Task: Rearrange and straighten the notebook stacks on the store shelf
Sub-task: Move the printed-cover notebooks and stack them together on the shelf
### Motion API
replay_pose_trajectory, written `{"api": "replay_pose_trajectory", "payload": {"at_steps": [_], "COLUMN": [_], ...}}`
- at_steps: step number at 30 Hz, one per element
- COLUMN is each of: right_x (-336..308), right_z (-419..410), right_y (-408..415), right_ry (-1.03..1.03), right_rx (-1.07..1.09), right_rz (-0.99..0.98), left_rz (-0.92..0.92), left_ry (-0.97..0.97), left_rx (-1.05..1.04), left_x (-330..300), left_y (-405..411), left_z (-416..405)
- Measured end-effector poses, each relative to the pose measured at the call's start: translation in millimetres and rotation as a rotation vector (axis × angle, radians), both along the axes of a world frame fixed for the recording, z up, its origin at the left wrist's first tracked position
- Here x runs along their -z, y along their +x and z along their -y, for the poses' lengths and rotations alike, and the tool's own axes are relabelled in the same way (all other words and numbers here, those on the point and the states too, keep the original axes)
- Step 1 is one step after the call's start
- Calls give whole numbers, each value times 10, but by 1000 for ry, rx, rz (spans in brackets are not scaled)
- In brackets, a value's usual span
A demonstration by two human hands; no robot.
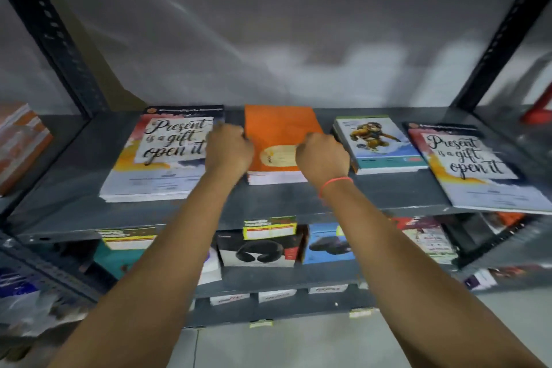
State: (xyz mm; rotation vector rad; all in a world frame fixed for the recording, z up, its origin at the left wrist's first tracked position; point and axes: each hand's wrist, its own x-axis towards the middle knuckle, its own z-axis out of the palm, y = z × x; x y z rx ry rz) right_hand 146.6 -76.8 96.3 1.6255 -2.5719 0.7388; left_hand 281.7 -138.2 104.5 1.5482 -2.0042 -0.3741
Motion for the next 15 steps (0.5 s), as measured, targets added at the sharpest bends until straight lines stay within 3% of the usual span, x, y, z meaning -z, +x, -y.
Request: {"api": "replay_pose_trajectory", "payload": {"at_steps": [7,12,15], "right_x": [53,225,357], "right_z": [-579,-1119,-1379], "right_y": [-1520,-2644,-3094], "right_ry": [-15,129,268], "right_rx": [190,329,351], "right_rz": [-24,110,154], "left_rz": [-178,-281,-234], "left_ry": [274,563,624], "left_rx": [348,395,371], "left_x": [169,416,543], "left_y": [-1873,-2944,-3270], "left_z": [-870,-1329,-1472]}}
